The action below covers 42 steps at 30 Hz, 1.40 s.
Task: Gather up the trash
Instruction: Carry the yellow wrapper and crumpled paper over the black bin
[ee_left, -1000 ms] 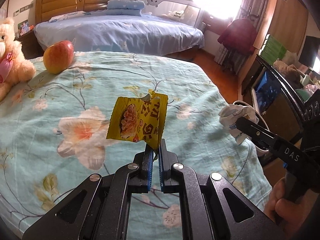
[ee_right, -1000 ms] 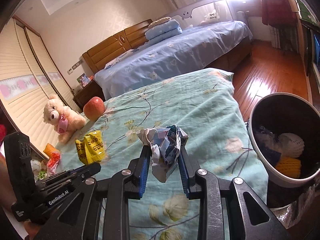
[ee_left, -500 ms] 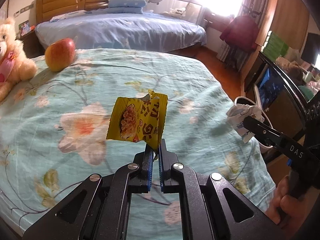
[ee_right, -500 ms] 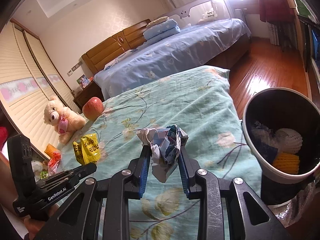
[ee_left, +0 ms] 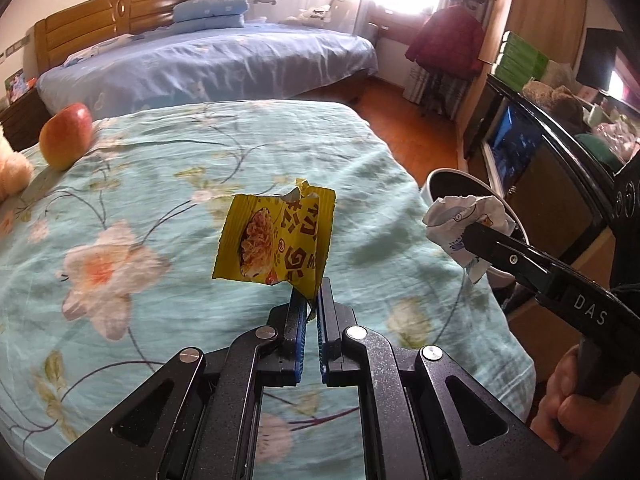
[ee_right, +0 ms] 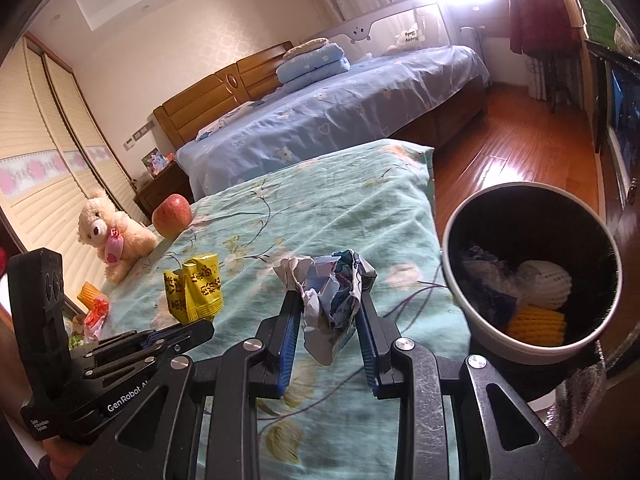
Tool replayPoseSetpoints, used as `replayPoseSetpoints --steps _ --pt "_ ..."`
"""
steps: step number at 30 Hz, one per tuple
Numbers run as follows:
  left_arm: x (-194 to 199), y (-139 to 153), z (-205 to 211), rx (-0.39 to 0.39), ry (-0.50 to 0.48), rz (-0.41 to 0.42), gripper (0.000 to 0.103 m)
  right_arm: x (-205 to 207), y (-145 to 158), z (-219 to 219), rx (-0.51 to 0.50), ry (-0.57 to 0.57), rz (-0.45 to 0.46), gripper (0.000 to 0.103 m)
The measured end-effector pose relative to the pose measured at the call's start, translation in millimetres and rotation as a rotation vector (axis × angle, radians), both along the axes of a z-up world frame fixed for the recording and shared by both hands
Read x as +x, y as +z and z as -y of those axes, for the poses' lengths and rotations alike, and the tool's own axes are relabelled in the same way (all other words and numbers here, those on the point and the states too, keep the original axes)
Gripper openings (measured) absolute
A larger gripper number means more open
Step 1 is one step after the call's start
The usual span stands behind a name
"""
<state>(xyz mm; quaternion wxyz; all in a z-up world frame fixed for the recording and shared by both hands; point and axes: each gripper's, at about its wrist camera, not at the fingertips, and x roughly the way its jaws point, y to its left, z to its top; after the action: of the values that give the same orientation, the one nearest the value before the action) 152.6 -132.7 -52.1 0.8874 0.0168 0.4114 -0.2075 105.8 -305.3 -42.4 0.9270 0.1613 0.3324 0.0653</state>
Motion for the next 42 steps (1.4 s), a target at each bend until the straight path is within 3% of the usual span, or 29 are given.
replayPoseSetpoints --steps 42 --pt "-12.7 7.9 73.7 0.022 -0.166 0.005 0.004 -24.8 4.2 44.5 -0.025 -0.096 -0.001 0.029"
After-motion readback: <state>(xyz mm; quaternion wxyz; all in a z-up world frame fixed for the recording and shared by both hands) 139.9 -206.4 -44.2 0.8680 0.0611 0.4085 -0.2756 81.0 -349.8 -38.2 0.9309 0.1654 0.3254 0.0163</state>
